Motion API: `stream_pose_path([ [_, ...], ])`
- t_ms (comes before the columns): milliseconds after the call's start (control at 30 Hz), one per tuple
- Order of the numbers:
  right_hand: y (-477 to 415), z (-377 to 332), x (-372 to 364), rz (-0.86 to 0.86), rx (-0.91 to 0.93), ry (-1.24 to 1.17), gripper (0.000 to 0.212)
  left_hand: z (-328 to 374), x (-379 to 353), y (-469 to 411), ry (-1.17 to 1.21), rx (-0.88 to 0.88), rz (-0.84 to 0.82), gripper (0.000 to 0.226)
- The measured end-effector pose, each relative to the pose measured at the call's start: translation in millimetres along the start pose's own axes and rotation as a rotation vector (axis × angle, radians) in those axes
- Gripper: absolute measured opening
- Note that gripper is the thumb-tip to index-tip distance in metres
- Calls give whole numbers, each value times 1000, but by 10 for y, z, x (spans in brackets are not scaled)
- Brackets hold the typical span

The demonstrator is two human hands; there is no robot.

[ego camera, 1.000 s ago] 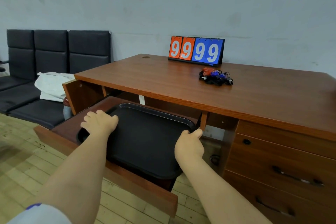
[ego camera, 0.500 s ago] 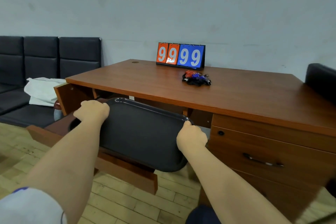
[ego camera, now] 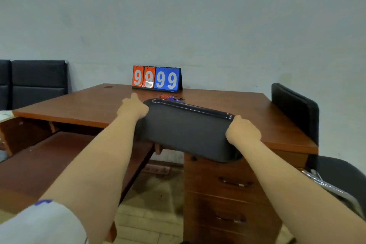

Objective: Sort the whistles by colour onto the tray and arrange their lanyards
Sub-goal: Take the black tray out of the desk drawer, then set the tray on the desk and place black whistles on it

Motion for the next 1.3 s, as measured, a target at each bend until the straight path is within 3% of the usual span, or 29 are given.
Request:
stream_pose_path([
  [100,-387,567,156,24,-130,-28,32,608,-603,34,-149,-165,-207,44],
  [200,-698,1035,192,60,-210,-12,30,1011,-1186,132,-303,-298,-289,36],
  [367,-1090,1306,-219,-64,-130,116,37,1099,-1980,171,-474,-303,-429,65],
  [467,-1258,1242,-457,-99,-30,266,52,1181,-2138,100,-539,-334,-392,81],
  [600,-1471,1231,-527,-110,-15,319,69,1240,-2235,-57,-547,-325,-377,84],
  [1000,-2203,1236,-681,-104,11,328,76,1472,-2450,-422,-410,-306,-312,86],
  [1167,-2331,1128,-602,-158,-81,348,58,1610,-2359,-509,-329,-303,-296,63],
  [1233,-2324,834,-414,-52,-94,315,49,1674,-2085,-636,-216,-347,-132,44],
  [1300,-2284,301,-249,102,17,209,41,1584,-1772,-790,-94,-342,51,27],
])
Point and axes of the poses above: each hand's wrist, its own y-axis away from the middle knuckle, its own x-axis out of the back of the hand, z = x × y, the point moved 10 cm from there along -y, towards the middle knuckle, and after that the axes turned 9 degrees about y, right-handed, at the moved point
